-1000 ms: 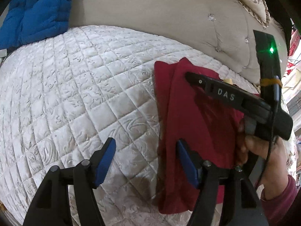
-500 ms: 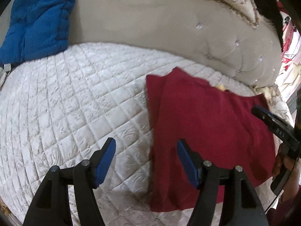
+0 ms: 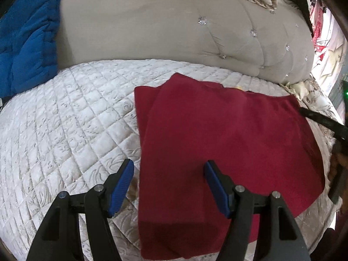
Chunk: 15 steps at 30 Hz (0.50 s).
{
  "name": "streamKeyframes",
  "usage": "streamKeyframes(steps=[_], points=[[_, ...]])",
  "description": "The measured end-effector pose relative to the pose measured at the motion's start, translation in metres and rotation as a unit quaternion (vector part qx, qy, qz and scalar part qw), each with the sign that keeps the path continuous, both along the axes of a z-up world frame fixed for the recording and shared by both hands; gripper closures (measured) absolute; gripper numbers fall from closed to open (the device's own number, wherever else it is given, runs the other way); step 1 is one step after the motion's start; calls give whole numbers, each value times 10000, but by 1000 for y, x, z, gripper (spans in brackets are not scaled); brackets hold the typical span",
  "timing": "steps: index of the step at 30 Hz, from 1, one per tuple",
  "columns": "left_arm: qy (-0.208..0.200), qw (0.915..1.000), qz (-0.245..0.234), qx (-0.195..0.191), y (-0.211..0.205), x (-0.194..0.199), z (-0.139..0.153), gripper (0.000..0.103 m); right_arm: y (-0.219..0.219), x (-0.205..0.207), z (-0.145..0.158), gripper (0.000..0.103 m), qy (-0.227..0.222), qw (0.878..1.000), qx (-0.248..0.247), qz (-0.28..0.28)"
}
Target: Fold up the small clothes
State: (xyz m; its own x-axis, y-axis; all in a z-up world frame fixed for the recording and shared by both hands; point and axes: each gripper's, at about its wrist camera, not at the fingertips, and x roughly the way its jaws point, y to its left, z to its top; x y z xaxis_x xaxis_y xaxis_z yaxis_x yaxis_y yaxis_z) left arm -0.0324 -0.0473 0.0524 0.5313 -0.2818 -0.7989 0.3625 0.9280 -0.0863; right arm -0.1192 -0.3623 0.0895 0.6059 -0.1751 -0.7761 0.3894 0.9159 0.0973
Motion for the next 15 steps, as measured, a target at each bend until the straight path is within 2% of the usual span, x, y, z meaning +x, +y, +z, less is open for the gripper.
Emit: streamKeyframes(steps=[2,5,7,11,15], points=[[-9,10000,40,-20,1,1,1,32,5,-14,14,90,-211,9997,96,39],[-17,10000,59,22,1,1,-1,32,13,-21,20,88,-268,9992,255,159],[-38,10000,32,53,0,1,-1,32,19,-18,10,87,-111,9989,354,295],[-39,10000,19,71,-1,1,-1,32,18,-4,-27,87,496,9981,237,271],[-41,9999,49,118,-1,1,-3,29,17,-3,-16,87,393,9984,318,241]])
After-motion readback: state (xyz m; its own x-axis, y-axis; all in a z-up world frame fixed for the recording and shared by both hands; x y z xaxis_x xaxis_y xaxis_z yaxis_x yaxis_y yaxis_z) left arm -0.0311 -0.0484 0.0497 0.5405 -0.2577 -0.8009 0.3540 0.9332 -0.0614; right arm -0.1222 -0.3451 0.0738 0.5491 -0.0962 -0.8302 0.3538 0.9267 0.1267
